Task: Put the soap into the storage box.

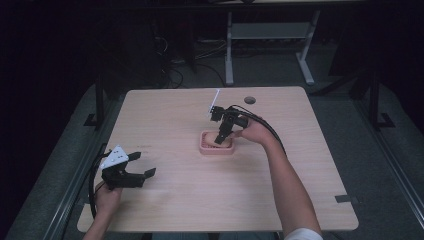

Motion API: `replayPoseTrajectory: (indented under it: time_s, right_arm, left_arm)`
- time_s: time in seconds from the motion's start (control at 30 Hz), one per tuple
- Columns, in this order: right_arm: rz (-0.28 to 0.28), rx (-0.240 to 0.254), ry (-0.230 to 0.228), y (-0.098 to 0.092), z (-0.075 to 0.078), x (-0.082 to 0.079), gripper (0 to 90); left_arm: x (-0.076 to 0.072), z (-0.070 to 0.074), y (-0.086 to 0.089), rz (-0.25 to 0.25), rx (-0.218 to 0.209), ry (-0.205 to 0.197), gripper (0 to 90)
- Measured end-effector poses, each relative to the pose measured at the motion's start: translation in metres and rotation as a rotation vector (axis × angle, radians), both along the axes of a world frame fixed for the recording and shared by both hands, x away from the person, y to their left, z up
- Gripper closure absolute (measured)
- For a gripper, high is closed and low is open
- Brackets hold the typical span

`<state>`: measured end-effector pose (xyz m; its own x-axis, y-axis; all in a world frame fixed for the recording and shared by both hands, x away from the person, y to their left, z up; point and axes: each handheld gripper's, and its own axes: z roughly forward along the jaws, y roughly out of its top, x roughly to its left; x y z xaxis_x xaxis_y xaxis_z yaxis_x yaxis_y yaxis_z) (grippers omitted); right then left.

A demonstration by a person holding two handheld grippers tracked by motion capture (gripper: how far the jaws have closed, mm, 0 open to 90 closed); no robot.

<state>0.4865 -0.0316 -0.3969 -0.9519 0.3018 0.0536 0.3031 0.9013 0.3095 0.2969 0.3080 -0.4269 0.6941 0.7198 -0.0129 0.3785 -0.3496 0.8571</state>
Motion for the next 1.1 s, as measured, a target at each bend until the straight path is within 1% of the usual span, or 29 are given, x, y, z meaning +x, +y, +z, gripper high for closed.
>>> replayPoseTrajectory:
  time_s: [0.2, 0.33, 0.53, 0.7, 0.93, 1.1]
  right_arm:
    - [0.002, 0.009, -0.004, -0.004, 0.001, -0.002, 32.8]
    - [-0.006, 0.016, -0.005, -0.009, 0.001, -0.004, 32.6]
    - [-0.02, 0.019, -0.007, -0.015, 0.004, -0.006, 32.5]
    - [-0.029, 0.036, -0.009, -0.022, 0.006, -0.008, 32.5]
    - [-0.036, 0.03, -0.006, -0.027, 0.005, -0.011, 32.1]
    - [-0.04, 0.036, -0.007, -0.031, 0.006, -0.013, 32.0]
  left_arm:
    - [0.0, 0.0, 0.0, -0.002, 0.002, 0.001, 14.3]
    - [0.0, 0.0, 0.0, -0.003, 0.007, 0.004, 14.3]
    - [0.0, 0.0, 0.0, -0.001, 0.004, 0.003, 14.3]
    - [0.0, 0.0, 0.0, -0.001, 0.007, 0.004, 14.3]
    - [0.0, 0.0, 0.0, 0.0, 0.005, 0.003, 14.3]
    - [0.0, 0.0, 0.0, 0.001, 0.008, 0.004, 14.3]
